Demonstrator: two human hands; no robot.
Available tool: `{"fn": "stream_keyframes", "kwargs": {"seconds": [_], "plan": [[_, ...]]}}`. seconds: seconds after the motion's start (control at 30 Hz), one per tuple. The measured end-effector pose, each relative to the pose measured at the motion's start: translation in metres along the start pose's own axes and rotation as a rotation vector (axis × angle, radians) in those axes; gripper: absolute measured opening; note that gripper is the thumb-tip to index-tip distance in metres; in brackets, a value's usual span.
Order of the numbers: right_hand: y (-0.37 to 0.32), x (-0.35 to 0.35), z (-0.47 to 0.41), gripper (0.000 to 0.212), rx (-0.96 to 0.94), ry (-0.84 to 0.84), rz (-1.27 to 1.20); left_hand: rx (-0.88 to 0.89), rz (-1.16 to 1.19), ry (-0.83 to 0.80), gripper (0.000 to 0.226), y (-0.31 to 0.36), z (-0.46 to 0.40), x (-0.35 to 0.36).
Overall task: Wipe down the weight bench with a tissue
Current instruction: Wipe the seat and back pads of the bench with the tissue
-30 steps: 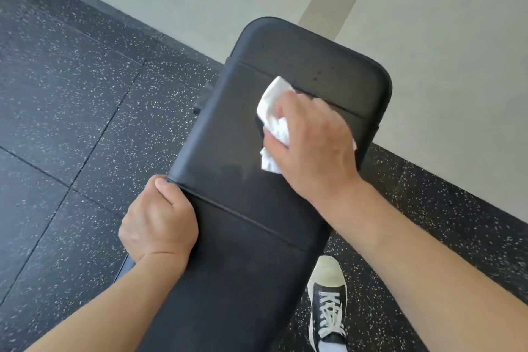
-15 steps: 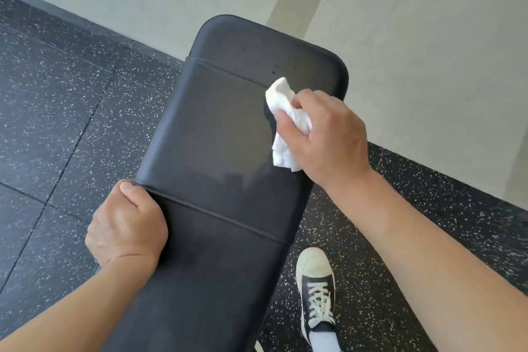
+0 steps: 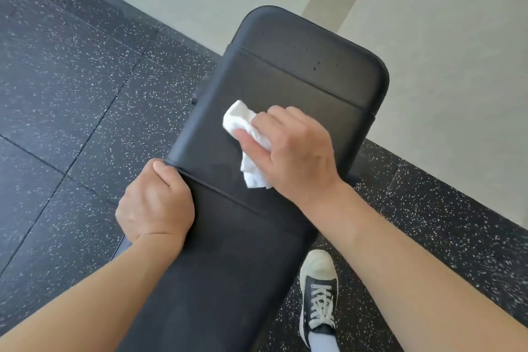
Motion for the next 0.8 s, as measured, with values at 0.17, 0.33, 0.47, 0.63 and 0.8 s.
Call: {"fn": "stream_keyframes", "kwargs": {"seconds": [0.17, 0.33, 0.47, 0.63, 0.8], "plan": [[0.071, -0.028, -0.017, 0.038, 0.150, 0.009, 0.017, 0.002, 0.010, -0.016, 0.037, 0.001, 0.001, 0.000], [0.013, -0.004, 0.000, 0.032, -0.045, -0.069, 0.025, 0.012, 0.004, -0.015, 0.038, 0.001, 0.000, -0.001], [-0.058, 0.032, 0.008, 0.028, -0.264, -0.143, -0.057, -0.012, -0.008, -0.026, 0.043, 0.001, -0.001, -0.001], [-0.051, 0.036, -0.028, 0.033, -0.362, -0.129, -0.024, -0.016, 0.033, -0.049, 0.044, 0.001, -0.001, -0.001], [-0.009, 0.038, -0.112, 0.029, -0.202, -0.138, 0.150, -0.017, 0.101, -0.080, 0.042, 0.000, -0.001, -0.003]]}}
Point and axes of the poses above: each hand's wrist, its own z-axis away from the middle knuckle, its own x-axis out of the palm, y = z × x, the point moved 4 cm from there along -z, towards the middle knuckle, and after that the axes turned 5 degrees about -x, right-handed, at the moved point
